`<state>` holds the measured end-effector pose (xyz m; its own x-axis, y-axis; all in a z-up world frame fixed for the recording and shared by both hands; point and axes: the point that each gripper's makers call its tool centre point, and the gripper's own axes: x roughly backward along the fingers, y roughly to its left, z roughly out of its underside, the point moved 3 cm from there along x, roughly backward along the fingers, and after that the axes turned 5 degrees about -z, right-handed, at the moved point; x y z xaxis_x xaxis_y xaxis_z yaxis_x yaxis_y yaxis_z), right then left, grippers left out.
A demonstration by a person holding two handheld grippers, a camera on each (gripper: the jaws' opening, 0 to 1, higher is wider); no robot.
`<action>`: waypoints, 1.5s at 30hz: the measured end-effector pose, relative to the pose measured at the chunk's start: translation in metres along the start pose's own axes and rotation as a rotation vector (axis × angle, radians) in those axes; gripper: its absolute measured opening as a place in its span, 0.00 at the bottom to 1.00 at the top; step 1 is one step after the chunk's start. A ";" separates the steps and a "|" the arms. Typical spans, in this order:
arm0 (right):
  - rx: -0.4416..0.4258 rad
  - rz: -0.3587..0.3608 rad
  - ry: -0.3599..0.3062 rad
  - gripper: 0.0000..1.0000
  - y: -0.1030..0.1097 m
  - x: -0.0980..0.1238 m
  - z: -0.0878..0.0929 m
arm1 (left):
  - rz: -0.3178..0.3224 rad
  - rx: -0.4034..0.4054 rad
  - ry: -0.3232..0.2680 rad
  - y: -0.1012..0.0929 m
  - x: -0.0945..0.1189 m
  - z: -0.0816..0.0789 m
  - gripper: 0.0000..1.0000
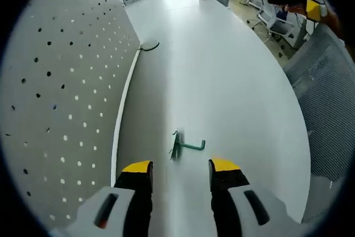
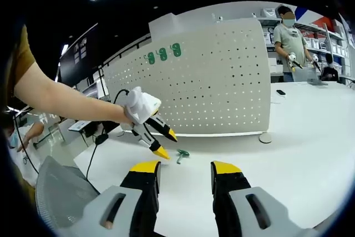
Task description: Insert the hook assembly into the mounting plate slot until the hook locks in place.
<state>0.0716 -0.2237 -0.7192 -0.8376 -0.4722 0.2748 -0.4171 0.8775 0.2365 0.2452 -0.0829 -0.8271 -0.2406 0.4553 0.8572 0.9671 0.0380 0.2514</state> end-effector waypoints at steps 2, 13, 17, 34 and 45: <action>-0.003 0.001 -0.004 0.34 0.000 0.000 0.000 | 0.007 -0.008 0.003 -0.001 -0.002 -0.002 0.41; -0.009 0.006 -0.009 0.33 -0.004 -0.002 -0.002 | 0.033 -0.050 0.034 0.004 -0.011 -0.002 0.40; -0.013 0.006 -0.010 0.33 -0.005 -0.003 -0.002 | 0.052 -0.076 0.052 0.003 -0.012 0.001 0.40; -0.022 0.020 -0.022 0.33 -0.011 -0.003 -0.004 | 0.114 -0.143 0.101 0.004 -0.027 -0.003 0.28; -0.026 0.019 -0.024 0.32 -0.010 -0.004 -0.004 | 0.180 -0.130 0.140 0.000 -0.030 -0.001 0.26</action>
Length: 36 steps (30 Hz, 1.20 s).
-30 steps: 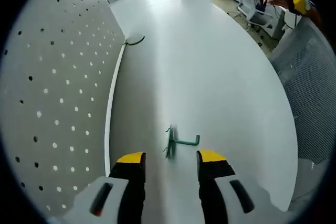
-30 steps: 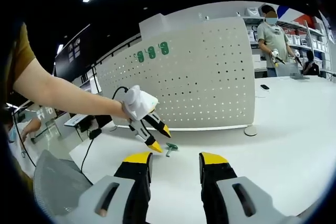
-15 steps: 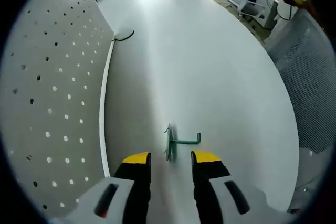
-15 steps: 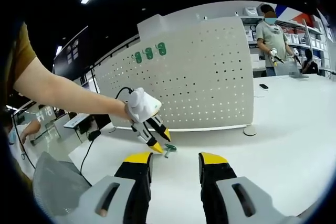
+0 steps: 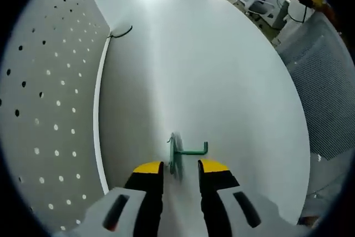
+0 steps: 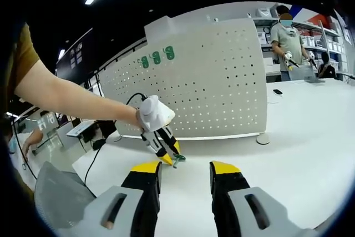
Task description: Insert the hook assembly into the mounting plate slot until the hook locks in place.
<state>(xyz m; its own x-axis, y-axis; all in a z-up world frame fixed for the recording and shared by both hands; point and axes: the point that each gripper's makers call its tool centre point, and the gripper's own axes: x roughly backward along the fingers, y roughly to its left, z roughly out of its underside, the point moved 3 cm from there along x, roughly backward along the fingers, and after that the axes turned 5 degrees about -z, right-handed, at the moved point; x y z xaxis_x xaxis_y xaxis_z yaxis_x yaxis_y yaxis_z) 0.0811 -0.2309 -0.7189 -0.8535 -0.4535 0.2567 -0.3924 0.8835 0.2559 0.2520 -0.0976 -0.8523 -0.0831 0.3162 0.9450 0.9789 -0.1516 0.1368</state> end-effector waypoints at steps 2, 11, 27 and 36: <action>0.000 0.000 0.002 0.32 0.000 0.000 0.000 | 0.005 -0.005 0.002 0.001 0.000 0.000 0.26; 0.000 0.000 -0.002 0.32 0.000 0.000 -0.001 | 0.040 -0.003 0.019 0.003 -0.001 0.000 0.22; 0.003 -0.007 -0.002 0.31 0.001 -0.002 -0.002 | 0.042 -0.007 0.038 0.008 -0.003 0.000 0.15; 0.005 -0.009 -0.004 0.31 0.001 -0.002 -0.004 | 0.045 -0.024 0.060 0.010 -0.003 -0.001 0.12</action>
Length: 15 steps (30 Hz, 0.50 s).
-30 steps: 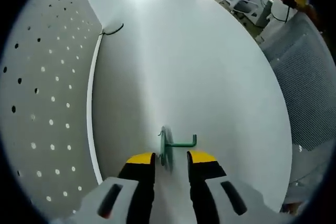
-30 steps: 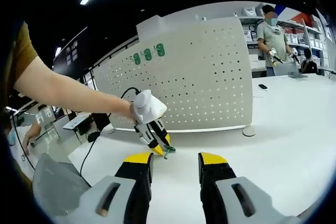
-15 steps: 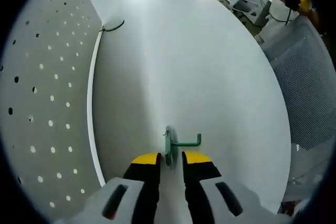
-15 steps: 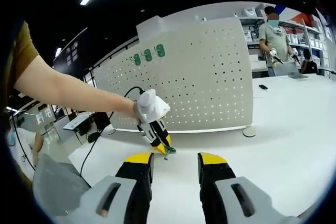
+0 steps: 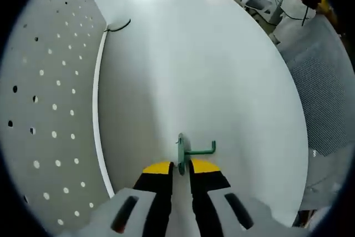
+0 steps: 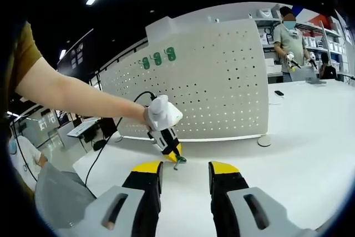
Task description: Insert the hook assembly into the mounting plate slot until the hook locks in place.
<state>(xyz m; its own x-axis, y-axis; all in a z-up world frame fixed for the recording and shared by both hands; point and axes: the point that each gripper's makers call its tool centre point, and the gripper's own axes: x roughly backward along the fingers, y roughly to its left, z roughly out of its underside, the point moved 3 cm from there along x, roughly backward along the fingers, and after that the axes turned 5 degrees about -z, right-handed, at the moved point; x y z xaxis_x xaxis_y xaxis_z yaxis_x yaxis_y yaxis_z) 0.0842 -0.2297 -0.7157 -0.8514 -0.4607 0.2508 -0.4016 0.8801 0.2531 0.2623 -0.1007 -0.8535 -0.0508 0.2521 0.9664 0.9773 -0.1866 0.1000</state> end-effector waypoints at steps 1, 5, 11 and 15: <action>0.001 0.000 0.001 0.31 0.000 0.000 0.000 | 0.000 -0.001 0.004 0.000 0.000 0.000 0.11; 0.001 0.000 0.001 0.31 -0.001 0.000 0.000 | -0.001 -0.008 0.014 0.001 0.000 0.000 0.10; 0.005 -0.006 -0.001 0.30 0.000 -0.002 -0.002 | -0.006 -0.014 0.022 0.002 -0.001 0.000 0.08; 0.005 -0.008 -0.001 0.30 0.001 -0.003 -0.002 | -0.012 -0.020 0.027 0.002 -0.001 0.000 0.06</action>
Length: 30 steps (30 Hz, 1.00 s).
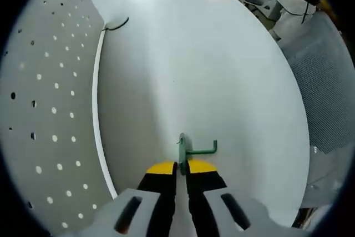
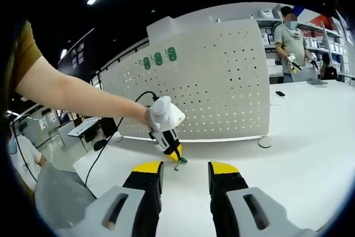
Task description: Insert the hook assembly into the mounting plate slot until the hook locks in place.
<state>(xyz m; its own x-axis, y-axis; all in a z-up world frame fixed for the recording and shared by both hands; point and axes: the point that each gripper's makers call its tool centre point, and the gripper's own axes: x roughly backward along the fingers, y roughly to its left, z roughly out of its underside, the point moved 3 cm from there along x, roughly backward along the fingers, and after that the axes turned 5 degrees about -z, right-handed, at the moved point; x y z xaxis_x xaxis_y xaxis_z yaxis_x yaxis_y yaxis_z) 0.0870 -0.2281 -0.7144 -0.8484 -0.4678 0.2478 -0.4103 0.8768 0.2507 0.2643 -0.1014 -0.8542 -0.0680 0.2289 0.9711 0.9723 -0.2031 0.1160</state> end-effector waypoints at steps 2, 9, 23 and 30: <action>0.002 0.000 0.002 0.30 0.000 0.000 0.000 | -0.003 -0.001 0.002 0.000 0.000 0.000 0.05; 0.002 0.003 0.001 0.30 0.000 0.001 0.000 | -0.014 -0.009 0.009 0.000 0.000 0.000 0.04; 0.017 0.004 -0.015 0.28 0.003 0.009 -0.007 | -0.061 0.007 -0.017 -0.015 0.006 0.001 0.03; 0.047 -0.018 -0.028 0.28 0.011 0.010 -0.018 | -0.120 0.045 -0.106 -0.029 0.033 -0.005 0.03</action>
<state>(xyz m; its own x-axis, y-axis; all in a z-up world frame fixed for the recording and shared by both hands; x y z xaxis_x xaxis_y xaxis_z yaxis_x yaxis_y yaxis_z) 0.0798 -0.2249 -0.6926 -0.8496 -0.4805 0.2175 -0.4399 0.8731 0.2102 0.2329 -0.0929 -0.8247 -0.1626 0.3482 0.9232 0.9678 -0.1259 0.2180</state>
